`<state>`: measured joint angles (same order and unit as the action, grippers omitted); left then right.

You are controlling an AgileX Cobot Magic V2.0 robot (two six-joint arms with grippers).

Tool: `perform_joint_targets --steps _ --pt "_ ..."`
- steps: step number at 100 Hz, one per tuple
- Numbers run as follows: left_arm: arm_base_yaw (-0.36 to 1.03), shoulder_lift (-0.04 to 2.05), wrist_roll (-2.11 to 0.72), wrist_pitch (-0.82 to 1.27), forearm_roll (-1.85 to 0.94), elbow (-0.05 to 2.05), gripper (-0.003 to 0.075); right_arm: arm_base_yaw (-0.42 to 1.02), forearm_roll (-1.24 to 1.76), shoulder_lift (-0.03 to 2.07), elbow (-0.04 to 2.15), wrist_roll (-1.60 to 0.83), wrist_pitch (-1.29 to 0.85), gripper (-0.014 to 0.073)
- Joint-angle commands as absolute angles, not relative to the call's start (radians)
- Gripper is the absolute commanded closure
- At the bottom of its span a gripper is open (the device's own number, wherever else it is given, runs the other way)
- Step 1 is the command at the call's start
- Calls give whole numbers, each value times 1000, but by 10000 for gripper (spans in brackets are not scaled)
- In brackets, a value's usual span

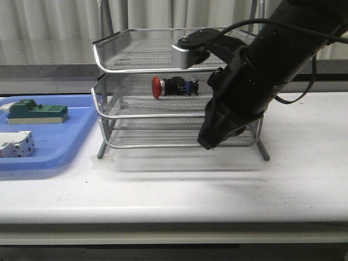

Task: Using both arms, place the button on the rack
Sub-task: 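Push the mesh tray back into the rack with the right gripper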

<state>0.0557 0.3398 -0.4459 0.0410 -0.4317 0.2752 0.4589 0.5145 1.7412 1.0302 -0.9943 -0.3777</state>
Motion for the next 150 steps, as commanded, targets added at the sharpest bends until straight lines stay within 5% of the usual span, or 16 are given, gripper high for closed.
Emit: perform_joint_targets --steps 1,62,150 --pt "55 345 -438 -25 -442 303 740 450 517 1683 1059 -946 -417 655" --pt "55 345 -438 -25 -442 303 740 348 157 1361 1049 -287 -657 655" --pt "55 345 -438 -25 -442 303 740 27 128 503 657 -227 -674 655"
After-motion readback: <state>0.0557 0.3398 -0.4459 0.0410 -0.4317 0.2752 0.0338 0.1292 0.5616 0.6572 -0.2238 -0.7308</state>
